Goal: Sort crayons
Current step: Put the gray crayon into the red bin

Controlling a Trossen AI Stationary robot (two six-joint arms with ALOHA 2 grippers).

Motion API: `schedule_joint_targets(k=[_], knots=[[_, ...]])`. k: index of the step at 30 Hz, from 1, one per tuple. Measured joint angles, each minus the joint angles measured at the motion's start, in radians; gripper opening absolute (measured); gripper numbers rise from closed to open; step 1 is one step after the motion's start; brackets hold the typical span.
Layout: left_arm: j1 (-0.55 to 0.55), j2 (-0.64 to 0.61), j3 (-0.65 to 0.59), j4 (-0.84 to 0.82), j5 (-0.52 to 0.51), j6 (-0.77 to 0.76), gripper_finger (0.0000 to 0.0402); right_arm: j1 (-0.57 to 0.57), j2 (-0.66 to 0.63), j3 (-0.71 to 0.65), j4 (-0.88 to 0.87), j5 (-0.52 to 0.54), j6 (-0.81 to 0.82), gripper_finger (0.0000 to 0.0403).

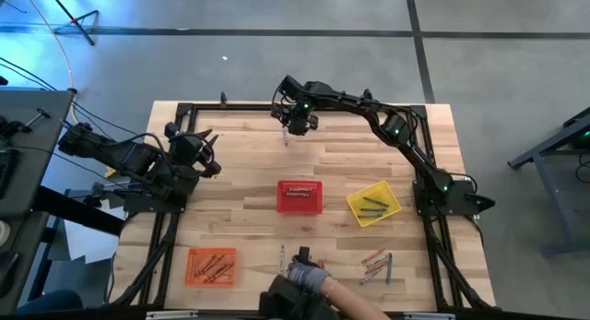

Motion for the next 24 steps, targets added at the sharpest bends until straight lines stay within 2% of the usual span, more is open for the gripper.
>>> schedule_joint_targets(k=[24], knots=[[0.15,0.0,0.0,0.0,0.03,0.023,0.0085,0.001,0.051,0.001,0.027,0.078,-0.082,0.0087]])
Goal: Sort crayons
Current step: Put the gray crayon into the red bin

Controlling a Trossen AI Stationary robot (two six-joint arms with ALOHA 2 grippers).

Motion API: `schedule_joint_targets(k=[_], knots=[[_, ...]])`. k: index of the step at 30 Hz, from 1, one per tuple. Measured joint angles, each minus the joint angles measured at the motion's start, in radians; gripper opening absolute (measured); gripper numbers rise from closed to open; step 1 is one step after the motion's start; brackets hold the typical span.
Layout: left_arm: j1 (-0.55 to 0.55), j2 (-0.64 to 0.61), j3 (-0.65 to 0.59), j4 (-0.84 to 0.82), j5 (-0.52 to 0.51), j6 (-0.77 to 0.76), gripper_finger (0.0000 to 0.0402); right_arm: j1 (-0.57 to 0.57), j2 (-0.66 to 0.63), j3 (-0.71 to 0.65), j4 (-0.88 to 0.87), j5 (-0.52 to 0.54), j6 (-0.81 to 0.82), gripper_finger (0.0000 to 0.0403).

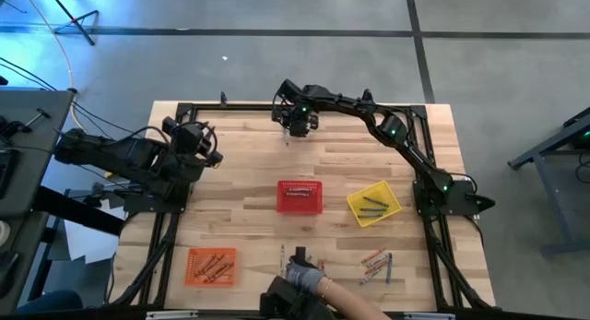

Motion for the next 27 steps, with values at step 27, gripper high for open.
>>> schedule_joint_targets(k=[27], knots=[[0.099,0.0,0.0,-0.001,0.049,0.014,0.0085,0.004,0.009,0.064,0.008,0.032,0.008,0.0087]])
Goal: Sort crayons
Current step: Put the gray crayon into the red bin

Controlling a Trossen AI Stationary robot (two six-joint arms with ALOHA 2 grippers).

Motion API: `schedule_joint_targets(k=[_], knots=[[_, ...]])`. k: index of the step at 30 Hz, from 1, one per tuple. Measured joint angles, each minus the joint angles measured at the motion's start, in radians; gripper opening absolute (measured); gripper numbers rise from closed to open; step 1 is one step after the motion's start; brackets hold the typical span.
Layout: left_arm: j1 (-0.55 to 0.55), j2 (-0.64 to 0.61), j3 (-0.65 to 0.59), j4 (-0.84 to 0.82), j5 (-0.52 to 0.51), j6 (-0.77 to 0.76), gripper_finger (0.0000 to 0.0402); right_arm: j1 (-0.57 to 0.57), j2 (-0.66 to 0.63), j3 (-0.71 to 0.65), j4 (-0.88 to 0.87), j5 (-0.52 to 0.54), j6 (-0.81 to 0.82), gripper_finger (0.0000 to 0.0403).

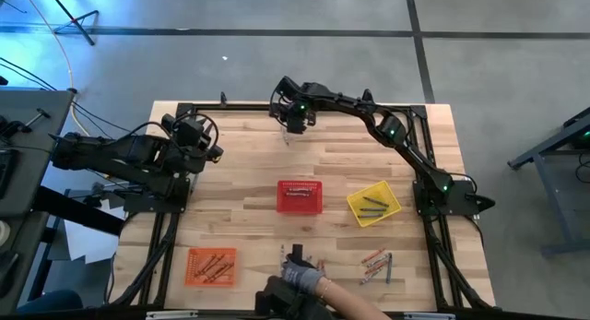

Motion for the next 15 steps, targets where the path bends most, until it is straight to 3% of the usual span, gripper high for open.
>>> schedule_joint_targets(k=[15], knots=[[0.0,0.0,0.0,0.0,0.004,0.0,0.0085,0.022,-0.002,-0.001,-0.019,0.01,-0.157,0.0087]])
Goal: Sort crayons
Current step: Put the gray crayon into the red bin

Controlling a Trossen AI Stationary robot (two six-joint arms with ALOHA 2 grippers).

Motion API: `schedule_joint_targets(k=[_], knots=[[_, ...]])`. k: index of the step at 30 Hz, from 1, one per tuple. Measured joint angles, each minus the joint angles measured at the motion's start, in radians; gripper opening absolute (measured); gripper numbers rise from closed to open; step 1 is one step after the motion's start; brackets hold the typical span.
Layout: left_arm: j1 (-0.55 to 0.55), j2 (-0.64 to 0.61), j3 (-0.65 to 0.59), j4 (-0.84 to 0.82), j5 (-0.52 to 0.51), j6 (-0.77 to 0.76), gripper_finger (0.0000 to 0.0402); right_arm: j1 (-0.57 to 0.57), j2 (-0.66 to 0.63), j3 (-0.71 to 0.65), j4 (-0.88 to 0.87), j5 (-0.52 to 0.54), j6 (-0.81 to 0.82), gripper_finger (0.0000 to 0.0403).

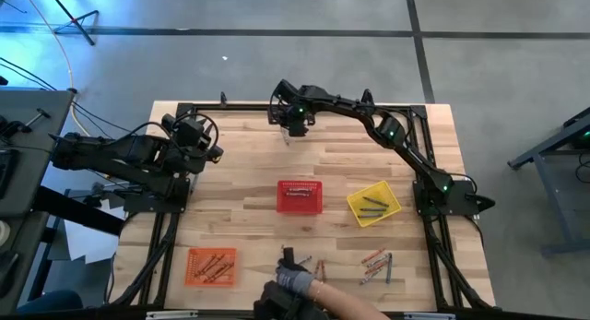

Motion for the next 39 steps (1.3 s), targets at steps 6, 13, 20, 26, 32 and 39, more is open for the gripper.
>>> schedule_joint_targets(k=[6,13,20,26,32,39], knots=[[0.0,0.0,0.0,0.0,0.0,0.018,0.0085,0.009,0.008,0.0,-0.007,0.035,-0.039,0.0087],[0.0,0.0,0.0,0.006,0.0,0.036,0.0085,0.011,0.016,-0.001,-0.007,0.045,-0.046,0.0087],[0.0,0.0,0.0,0.007,0.0,0.045,0.0085,0.013,0.016,-0.001,-0.004,0.069,-0.031,0.0087],[0.0,0.0,0.0,0.008,0.0,0.045,0.0085,0.017,0.016,-0.001,-0.004,0.078,-0.034,0.0087],[0.0,0.0,0.0,0.008,0.0,0.045,0.0085,0.027,0.016,-0.001,-0.004,0.105,-0.059,0.0087],[0.0,0.0,0.0,0.008,-0.001,0.045,0.0085,0.035,0.017,-0.001,0.002,0.132,-0.074,0.0087]])
